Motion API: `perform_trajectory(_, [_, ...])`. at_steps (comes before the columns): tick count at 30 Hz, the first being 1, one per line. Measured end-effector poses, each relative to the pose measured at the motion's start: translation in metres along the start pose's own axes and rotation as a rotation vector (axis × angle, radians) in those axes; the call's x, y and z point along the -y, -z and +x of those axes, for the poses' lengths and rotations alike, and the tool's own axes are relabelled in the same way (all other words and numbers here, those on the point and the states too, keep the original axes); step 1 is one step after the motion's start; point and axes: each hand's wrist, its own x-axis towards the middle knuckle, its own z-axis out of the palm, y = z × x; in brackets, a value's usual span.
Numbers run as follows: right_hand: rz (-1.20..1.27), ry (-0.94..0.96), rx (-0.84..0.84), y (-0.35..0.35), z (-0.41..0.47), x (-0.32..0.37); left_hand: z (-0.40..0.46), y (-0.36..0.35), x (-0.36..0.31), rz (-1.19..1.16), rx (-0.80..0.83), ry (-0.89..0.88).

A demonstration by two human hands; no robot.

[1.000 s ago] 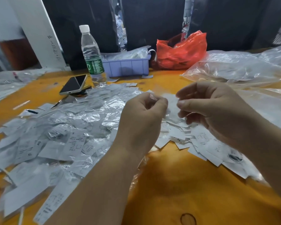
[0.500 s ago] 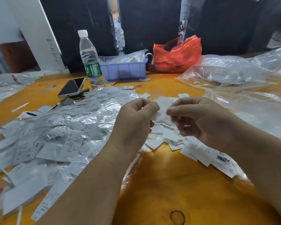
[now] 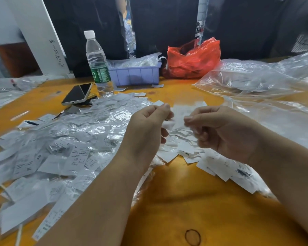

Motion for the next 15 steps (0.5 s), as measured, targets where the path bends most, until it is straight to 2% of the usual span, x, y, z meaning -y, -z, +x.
perform_trajectory(8, [0.163,0.042,-0.220,0.0063,0.0043,-0.0020,-0.0022,0.0008,0.0026,0.047,0.090,-0.037])
perform_trajectory(15, [0.193,0.044,-0.223,0.0036,0.0039,-0.0040,-0.0066,0.0003,-0.0006,0.077,0.163,-0.107])
